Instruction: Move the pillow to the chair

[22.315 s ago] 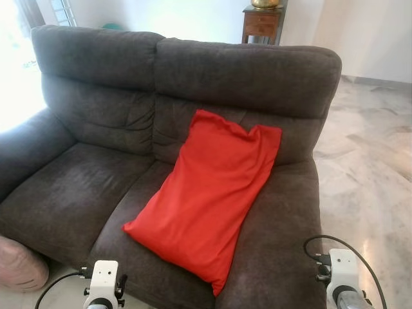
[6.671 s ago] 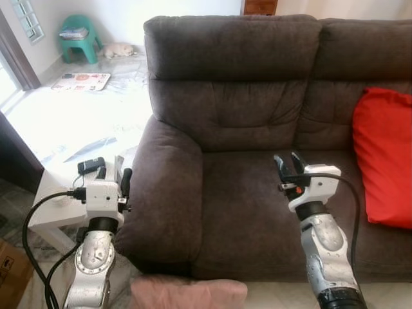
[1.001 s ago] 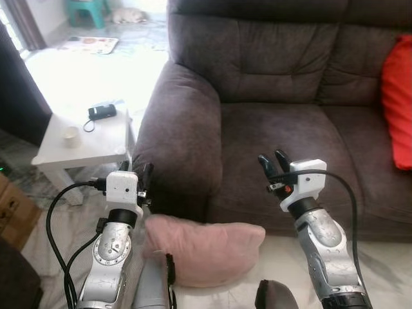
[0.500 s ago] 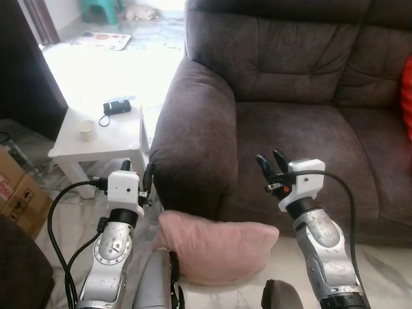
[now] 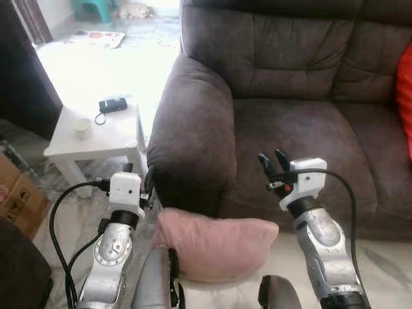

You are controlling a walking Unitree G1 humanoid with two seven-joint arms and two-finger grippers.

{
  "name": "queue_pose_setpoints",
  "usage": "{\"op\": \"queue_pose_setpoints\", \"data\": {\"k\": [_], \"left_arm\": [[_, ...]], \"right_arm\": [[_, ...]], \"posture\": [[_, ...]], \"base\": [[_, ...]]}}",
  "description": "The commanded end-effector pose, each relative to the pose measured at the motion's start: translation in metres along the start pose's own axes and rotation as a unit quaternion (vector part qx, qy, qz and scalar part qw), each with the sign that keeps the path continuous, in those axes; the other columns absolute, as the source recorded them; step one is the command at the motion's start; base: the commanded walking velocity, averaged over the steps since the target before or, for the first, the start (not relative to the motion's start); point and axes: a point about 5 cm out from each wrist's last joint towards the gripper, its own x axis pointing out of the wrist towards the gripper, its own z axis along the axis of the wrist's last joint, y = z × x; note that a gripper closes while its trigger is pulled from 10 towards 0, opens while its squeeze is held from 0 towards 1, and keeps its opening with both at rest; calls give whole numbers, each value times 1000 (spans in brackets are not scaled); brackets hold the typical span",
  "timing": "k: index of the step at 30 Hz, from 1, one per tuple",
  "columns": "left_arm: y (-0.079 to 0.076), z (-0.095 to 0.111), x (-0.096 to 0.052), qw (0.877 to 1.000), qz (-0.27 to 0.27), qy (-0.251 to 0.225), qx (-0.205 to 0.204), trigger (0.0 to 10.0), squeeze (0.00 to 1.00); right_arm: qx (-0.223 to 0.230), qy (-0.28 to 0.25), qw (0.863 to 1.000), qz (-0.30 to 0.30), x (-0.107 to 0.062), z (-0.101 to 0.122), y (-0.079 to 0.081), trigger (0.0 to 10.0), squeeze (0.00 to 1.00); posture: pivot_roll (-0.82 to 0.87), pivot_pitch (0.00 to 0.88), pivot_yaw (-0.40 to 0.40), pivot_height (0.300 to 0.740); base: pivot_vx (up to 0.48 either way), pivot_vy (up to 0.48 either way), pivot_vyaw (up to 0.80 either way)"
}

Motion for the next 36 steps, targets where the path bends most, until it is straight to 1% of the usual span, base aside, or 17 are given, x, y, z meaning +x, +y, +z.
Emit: {"op": "queue_pose_setpoints", "data": {"k": [1, 5, 11, 25, 27, 34, 36], "left_arm": [[0, -4, -1, 1000, -4, 13, 4, 10000, 0], [-1, -5, -2, 1000, -7, 16, 2, 10000, 0], [-7, -6, -4, 999, -26, 20, -10, 10000, 0], [-6, -9, -6, 999, -23, 30, -10, 10000, 0], [-5, -10, -6, 999, -21, 31, -10, 10000, 0], [-5, -10, -5, 999, -18, 31, -9, 10000, 0], [-5, -10, -5, 999, -17, 31, -8, 10000, 0]], "right_arm": [[3, 3, 1000, -2, 0, -1, -1, 10000, 0], [5, 4, 1000, -3, 0, -1, 0, 10000, 0], [6, 4, 1000, -5, 0, -2, -1, 10000, 0], [8, 4, 1000, -4, 0, -2, 0, 10000, 0], [5, 14, 1000, -5, 1, -5, 0, 10000, 0], [2, 19, 1000, 0, 2, -5, 0, 10000, 0], [1, 21, 1000, 4, 2, -5, 1, 10000, 0]], "posture": [[50, 106, -13, 591], [51, 109, -14, 591], [50, 108, -14, 591], [53, 108, -17, 591], [53, 108, -17, 591], [53, 108, -17, 591], [49, 109, -18, 581]], "base": [[0, 0, 0], [0, 0, 0], [0, 0, 0], [0, 0, 0], [0, 0, 0], [0, 0, 0], [0, 0, 0]]}}
